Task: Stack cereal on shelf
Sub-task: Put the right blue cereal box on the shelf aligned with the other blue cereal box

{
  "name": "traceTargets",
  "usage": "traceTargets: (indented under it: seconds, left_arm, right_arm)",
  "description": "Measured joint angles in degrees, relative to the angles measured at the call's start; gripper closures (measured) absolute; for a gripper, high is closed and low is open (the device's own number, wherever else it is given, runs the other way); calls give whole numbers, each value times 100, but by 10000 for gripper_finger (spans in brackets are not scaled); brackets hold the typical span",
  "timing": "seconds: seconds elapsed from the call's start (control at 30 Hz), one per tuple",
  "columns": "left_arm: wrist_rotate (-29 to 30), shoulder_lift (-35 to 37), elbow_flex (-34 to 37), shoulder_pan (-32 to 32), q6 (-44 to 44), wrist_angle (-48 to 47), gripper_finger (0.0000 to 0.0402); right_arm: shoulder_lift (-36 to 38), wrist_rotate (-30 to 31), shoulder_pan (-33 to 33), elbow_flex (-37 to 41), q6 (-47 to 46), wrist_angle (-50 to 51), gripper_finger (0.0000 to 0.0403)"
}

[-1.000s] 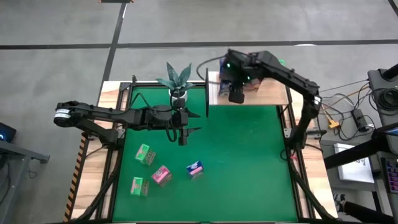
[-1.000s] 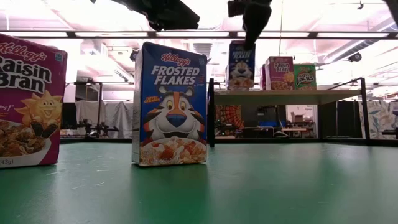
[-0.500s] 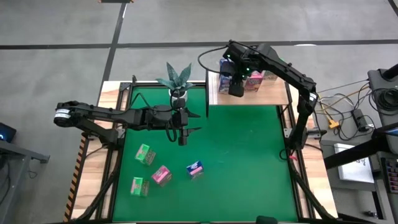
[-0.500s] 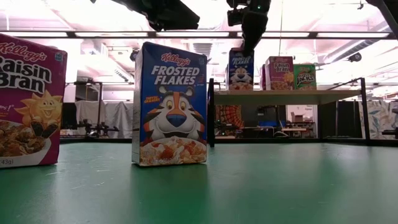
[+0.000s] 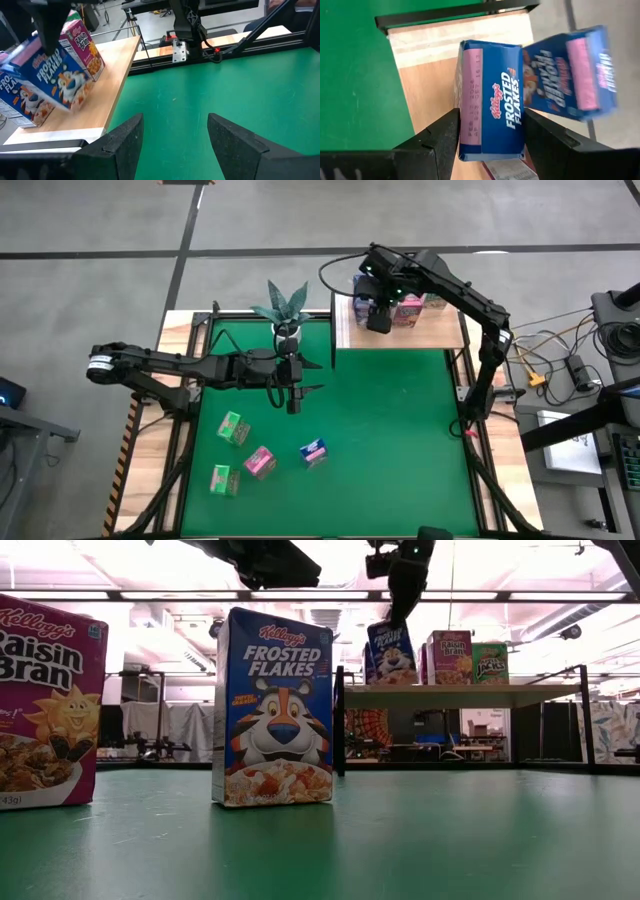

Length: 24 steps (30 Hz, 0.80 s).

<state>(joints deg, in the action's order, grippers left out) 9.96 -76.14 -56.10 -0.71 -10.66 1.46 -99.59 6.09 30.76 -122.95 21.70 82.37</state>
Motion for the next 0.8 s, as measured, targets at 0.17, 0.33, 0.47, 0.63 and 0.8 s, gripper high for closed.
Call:
traceTargets:
  seconds: [0.17,0.33,0.47,0.63,0.8]
  left_arm:
    - [0,0,0,0,0,0,198]
    - [0,0,0,0,0,1,198]
    - [0,0,0,0,0,0,198]
    - [0,0,0,0,0,0,198]
    - [0,0,0,0,0,0,198]
  right_arm:
    - [166,-4,-10,-195,-205,-7,209]
    - [232,-12,-13,-235,-267,-31,217]
    - [236,-11,-13,-235,-418,-29,231]
    - [197,174,-11,-229,-678,5,268]
    - [70,747,-7,-147,-742,2,327]
